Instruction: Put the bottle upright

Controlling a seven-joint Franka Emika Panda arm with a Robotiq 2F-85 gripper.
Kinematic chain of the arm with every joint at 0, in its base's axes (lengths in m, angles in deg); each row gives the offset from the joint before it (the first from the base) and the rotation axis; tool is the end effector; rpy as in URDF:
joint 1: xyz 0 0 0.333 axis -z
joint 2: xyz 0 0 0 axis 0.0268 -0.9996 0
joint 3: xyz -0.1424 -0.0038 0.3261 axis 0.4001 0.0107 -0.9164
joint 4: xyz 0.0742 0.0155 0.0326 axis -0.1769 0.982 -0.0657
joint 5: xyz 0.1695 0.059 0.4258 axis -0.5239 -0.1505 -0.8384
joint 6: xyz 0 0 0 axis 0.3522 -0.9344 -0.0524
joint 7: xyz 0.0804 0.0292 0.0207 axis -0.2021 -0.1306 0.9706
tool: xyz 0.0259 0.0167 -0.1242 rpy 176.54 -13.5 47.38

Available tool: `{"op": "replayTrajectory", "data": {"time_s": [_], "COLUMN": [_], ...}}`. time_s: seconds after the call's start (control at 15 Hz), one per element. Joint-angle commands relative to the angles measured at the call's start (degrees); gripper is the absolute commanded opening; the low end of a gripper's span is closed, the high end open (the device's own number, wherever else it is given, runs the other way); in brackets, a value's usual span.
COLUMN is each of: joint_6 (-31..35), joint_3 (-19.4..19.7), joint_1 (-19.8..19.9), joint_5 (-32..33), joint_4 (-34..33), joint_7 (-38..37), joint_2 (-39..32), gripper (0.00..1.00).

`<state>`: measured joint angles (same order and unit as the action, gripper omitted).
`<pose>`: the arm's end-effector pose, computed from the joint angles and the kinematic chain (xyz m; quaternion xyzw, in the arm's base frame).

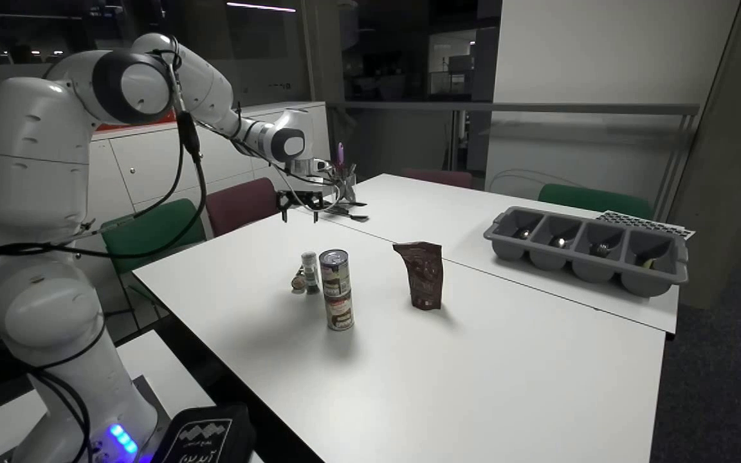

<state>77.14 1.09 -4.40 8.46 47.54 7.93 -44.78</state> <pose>0.6896 0.1737 0.3158 -0.9186 -0.3912 -0.0008 0.0558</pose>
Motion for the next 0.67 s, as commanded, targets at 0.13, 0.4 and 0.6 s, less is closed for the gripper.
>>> {"op": "replayTrajectory", "data": {"time_s": [0.13, 0.4, 0.6], "joint_6": [-10.3, -13.6, -14.3], "joint_3": [-1.8, -2.1, -2.2], "joint_1": [0.3, 1.0, 1.3], "joint_5": [-1.4, -2.9, -4.1], "joint_4": [-11.0, -15.3, -17.6], "joint_7": [-6.3, -9.1, -10.0], "joint_2": [-7.0, -11.2, -13.8], "gripper": [1.0, 1.0, 1.0]}}
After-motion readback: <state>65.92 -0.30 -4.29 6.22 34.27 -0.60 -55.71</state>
